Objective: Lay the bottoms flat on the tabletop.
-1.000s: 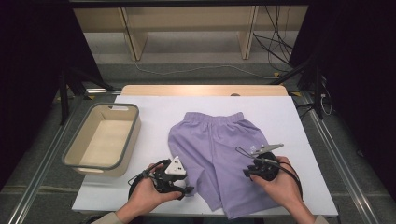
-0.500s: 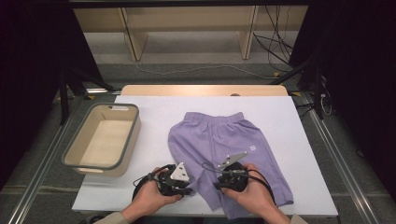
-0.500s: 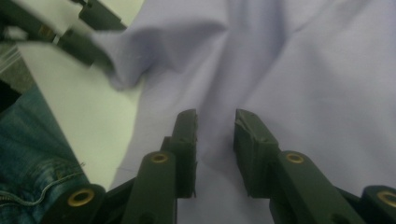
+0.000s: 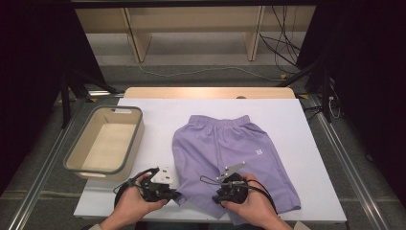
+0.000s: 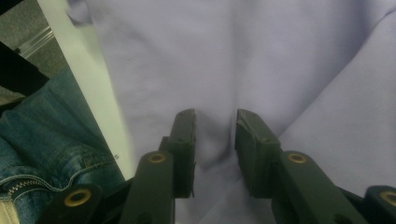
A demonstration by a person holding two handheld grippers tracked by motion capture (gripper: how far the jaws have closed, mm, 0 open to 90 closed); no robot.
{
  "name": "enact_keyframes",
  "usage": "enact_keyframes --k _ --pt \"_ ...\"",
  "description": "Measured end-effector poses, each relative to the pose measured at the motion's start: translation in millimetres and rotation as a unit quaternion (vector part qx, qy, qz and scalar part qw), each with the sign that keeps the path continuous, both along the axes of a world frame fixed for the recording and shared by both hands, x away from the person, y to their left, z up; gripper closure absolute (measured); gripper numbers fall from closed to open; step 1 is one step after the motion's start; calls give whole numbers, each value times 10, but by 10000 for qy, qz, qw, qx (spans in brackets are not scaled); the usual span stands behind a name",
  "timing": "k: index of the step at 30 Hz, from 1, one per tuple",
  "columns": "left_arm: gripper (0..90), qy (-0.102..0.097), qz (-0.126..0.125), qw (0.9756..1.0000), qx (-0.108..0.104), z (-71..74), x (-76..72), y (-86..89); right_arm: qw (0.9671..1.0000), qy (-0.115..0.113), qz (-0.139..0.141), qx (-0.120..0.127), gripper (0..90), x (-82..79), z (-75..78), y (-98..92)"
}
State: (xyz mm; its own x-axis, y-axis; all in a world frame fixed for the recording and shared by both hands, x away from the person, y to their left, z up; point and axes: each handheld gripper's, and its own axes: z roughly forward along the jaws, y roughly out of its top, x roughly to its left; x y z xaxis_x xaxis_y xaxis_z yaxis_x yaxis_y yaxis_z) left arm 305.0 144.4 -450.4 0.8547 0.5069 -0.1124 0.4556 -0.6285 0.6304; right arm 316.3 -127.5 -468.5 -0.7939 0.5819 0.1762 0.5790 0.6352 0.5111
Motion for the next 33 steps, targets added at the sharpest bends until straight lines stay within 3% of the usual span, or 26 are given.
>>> enact_keyframes --k 10,20,25,33 --pt "884 20 132 9999 108 -30 -170 188 9998 13 141 105 675 -45 8 85" --pt "883 -61 373 9990 230 -25 -132 374 9991 9 398 110 614 -89 -4 164" --pt "882 -65 502 9985 196 -20 -116 434 9988 -7 479 82 576 -109 -24 218" --pt "882 -60 503 9985 190 -11 -114 458 9980 -84 625 51 514 -151 -78 334"
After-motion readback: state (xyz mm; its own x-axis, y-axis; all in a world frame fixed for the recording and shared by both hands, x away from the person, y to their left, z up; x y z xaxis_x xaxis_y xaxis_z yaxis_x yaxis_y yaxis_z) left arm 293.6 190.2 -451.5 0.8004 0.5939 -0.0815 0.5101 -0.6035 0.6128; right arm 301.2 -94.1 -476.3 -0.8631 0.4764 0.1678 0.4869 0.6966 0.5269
